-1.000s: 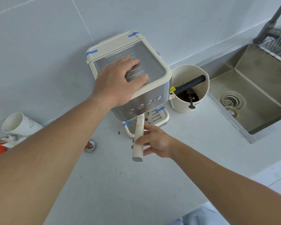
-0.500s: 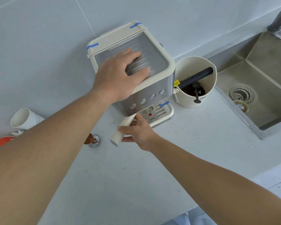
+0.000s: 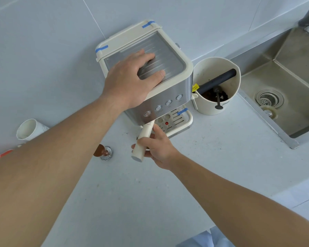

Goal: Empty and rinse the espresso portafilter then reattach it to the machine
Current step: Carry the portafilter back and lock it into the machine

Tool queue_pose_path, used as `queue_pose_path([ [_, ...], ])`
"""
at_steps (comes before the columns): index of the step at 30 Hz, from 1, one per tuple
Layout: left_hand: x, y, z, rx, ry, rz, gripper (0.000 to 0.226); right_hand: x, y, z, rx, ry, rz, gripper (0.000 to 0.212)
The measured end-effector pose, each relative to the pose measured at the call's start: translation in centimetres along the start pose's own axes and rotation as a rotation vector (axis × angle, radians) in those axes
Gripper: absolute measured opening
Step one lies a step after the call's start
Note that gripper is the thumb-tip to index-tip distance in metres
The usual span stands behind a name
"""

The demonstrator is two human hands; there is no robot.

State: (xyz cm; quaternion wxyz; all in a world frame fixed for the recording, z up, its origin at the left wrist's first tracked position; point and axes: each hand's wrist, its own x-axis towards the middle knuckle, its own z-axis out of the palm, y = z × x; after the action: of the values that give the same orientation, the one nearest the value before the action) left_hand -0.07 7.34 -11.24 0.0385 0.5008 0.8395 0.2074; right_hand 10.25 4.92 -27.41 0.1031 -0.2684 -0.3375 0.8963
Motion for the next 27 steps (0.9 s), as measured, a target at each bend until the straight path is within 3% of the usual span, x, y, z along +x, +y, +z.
queue_pose_path([
  [4,0.0,-0.3,0.1,0.003,-0.004,-0.001,0.052,-1.9,-1.2,-2.2,-0.040,0.012,0.045,0.047],
  [9,0.0,-0.6,0.2,0.043,-0.031,0.032,0.055,-3.9,-1.5,-2.2,-0.136,0.024,0.107,0.031],
  [16,-0.1,-0.6,0.0,0.082,-0.057,0.052,0.055,-4.4,-4.1,-4.6,-0.495,-0.006,0.117,0.065],
  [23,0.0,-0.8,0.1,0.076,-0.060,0.015,0.059,-4.3,-6.5,-5.9,-0.789,-0.157,0.219,0.069],
  [27,-0.1,-1.0,0.2,0.059,-0.058,0.002,0.060,-4.4,-6.8,-5.9,-0.707,-0.218,0.204,0.063],
])
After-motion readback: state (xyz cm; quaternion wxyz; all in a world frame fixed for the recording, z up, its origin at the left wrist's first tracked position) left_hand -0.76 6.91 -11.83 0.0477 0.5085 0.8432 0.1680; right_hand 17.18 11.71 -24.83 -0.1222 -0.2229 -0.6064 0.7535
